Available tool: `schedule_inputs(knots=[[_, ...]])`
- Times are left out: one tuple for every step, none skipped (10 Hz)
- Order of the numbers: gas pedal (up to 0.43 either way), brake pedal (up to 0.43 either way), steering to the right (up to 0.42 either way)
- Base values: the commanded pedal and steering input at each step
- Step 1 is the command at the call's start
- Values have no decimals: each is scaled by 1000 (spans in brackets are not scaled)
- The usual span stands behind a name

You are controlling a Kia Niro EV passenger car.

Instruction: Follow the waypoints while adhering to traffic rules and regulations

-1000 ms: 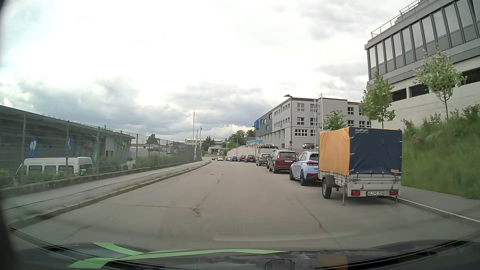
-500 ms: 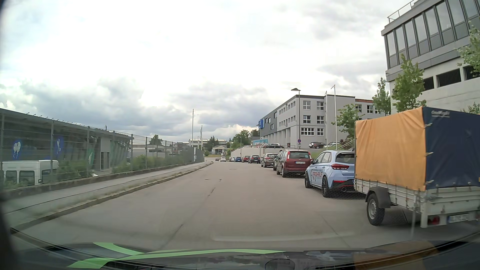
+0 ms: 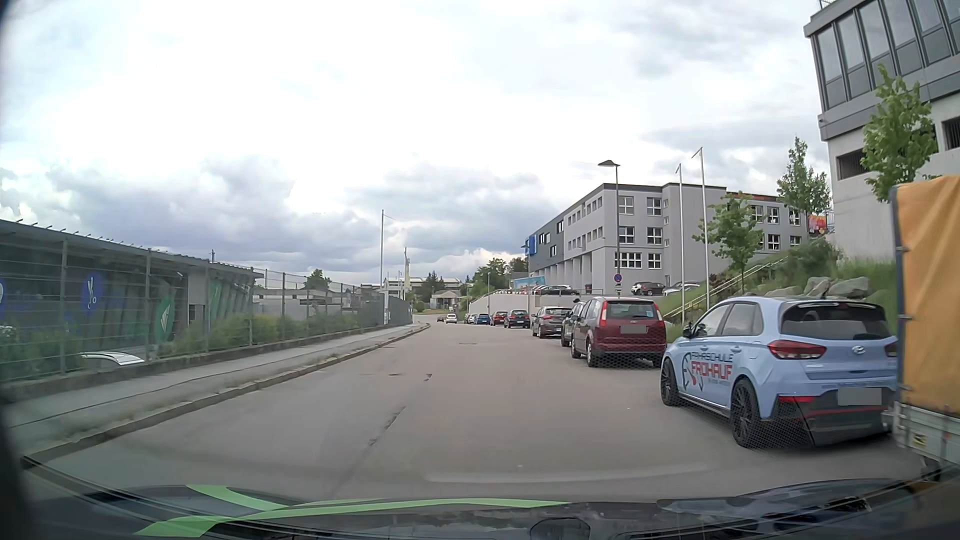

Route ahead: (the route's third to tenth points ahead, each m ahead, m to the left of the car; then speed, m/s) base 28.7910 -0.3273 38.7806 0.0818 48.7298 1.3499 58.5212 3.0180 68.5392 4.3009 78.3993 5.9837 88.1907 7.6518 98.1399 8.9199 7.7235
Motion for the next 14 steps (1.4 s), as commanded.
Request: schedule_inputs(knots=[[130, 0, -16], [130, 0, -16], [130, 0, -16], [130, 0, -16], [130, 0, -16], [130, 0, -16], [130, 0, -16], [130, 0, -16], [79, 0, -16], [59, 0, -16], [47, 0, -16], [39, 0, -17], [39, 0, -17], [20, 0, -16]])
